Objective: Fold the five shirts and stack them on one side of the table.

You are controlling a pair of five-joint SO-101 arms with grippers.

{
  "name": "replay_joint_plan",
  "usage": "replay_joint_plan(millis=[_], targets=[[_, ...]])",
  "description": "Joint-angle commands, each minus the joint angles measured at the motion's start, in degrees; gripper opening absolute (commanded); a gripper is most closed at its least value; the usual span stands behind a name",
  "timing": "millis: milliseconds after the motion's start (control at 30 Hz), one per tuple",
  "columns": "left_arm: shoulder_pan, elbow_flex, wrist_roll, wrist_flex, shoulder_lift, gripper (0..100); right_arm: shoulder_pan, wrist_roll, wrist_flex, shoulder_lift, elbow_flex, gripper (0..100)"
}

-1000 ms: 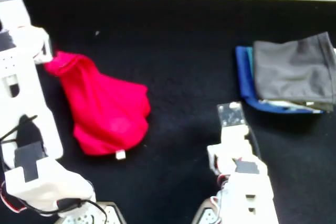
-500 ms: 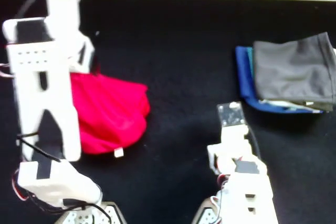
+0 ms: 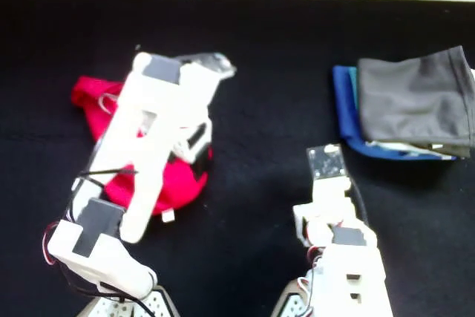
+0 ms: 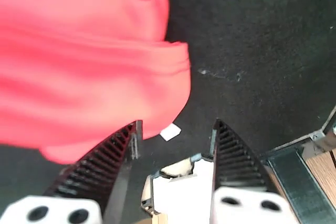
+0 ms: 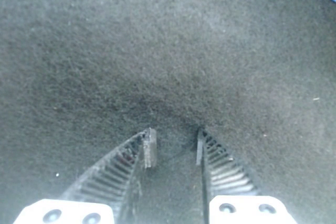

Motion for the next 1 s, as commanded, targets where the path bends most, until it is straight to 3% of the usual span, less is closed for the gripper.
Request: replay_joint_plan(millis=[0,233,367,533,633,767,967], targets=[[4.0,7.1,2.2,-6.7,-0.3,21,0.7,-0.3,-1.3,0.0,0.7,14.1],[5.0,18.6,3.6,-24.1,-0.4,21,0.7,-0.3,-1.3,0.0,0.7,14.1],[1.8,21.9,3.5,-28.7,-0.3,21,0.7,-0.3,-1.3,0.0,0.7,14.1],[-3.5,21.8,3.2,-30.1,-0.3,21,0.7,-0.3,-1.3,0.0,0.7,14.1],[-6.8,22.4,-1.5,-32.6,-0.3,19,0.7,-0.3,-1.3,0.0,0.7,14.1],[-9.9,21.7,-3.8,-32.9,-0.9,2,0.7,-0.3,-1.3,0.0,0.7,14.1],[-11.4,15.8,-3.7,-24.7,-5.1,1,0.7,-0.3,-1.3,0.0,0.7,14.1]])
